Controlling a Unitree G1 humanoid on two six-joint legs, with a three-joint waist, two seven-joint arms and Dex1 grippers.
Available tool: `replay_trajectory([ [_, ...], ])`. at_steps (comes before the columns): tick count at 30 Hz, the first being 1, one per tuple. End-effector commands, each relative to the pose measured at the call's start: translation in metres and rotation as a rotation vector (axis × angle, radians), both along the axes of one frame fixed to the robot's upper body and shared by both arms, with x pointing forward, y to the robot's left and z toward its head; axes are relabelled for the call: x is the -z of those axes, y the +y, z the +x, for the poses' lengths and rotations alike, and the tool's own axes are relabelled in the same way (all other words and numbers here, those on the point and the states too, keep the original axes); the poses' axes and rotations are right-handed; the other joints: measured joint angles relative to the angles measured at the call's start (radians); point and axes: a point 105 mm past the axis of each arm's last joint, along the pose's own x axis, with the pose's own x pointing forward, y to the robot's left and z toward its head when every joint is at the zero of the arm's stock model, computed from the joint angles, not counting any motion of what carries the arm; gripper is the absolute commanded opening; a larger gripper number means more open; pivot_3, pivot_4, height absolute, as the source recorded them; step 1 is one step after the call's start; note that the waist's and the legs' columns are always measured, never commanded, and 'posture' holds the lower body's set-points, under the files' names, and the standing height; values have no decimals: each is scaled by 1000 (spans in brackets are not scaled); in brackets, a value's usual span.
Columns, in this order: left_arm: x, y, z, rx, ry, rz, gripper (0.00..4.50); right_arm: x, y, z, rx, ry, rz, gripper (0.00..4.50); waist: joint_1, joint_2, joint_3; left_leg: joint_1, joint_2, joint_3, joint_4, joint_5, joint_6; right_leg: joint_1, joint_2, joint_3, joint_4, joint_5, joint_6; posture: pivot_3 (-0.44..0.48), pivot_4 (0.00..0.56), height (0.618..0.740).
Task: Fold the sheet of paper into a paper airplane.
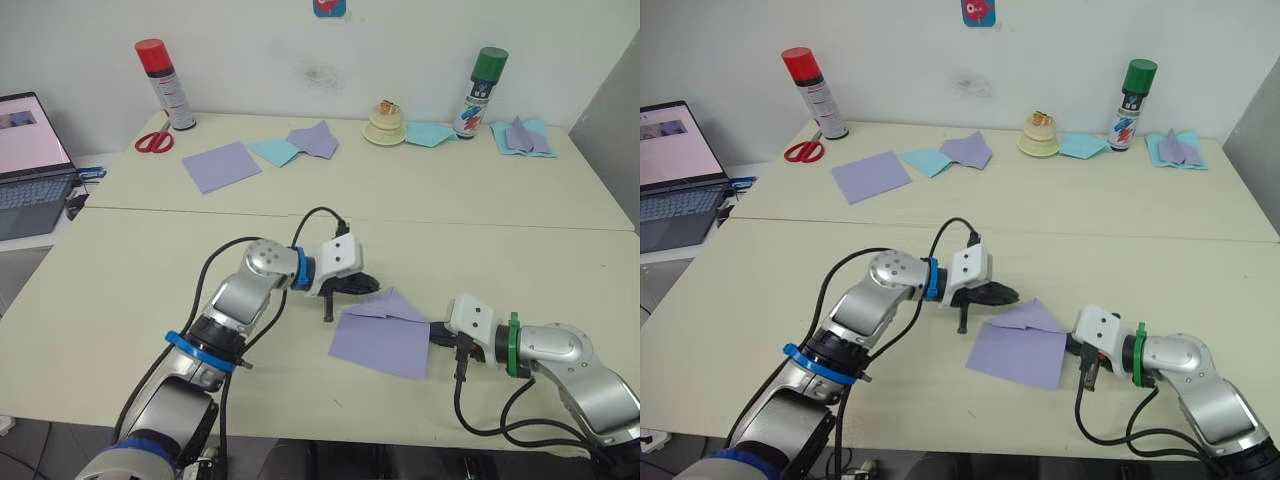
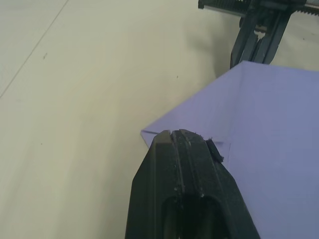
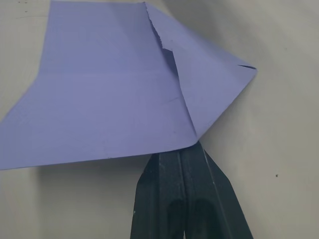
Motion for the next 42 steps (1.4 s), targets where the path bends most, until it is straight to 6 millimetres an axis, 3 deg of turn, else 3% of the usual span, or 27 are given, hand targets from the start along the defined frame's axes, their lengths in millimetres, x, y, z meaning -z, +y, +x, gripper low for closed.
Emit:
replay_trajectory([
  [1,5,-12,-3,35,1,-4,19,-8,5,2,-23,-26,15,0,0,0,0,0,0,0,0,0,0,0,0,0,0,0,0,0,150,717],
  [12,38,-14,-12,68,22,73,19,-15,12,8,-11,-43,55,0,0,0,0,0,0,0,0,0,0,0,0,0,0,0,0,0,150,717],
  [27,42,-11,-5,1,10,73,19,-25,32,19,-12,-54,132,0,-1,0,0,0,0,0,1,0,0,0,0,0,1,0,0,0,150,717],
  [42,37,-11,-2,-47,23,34,19,-21,49,37,-52,-72,134,0,-2,0,0,0,0,0,1,0,0,0,0,0,1,0,0,0,150,717],
])
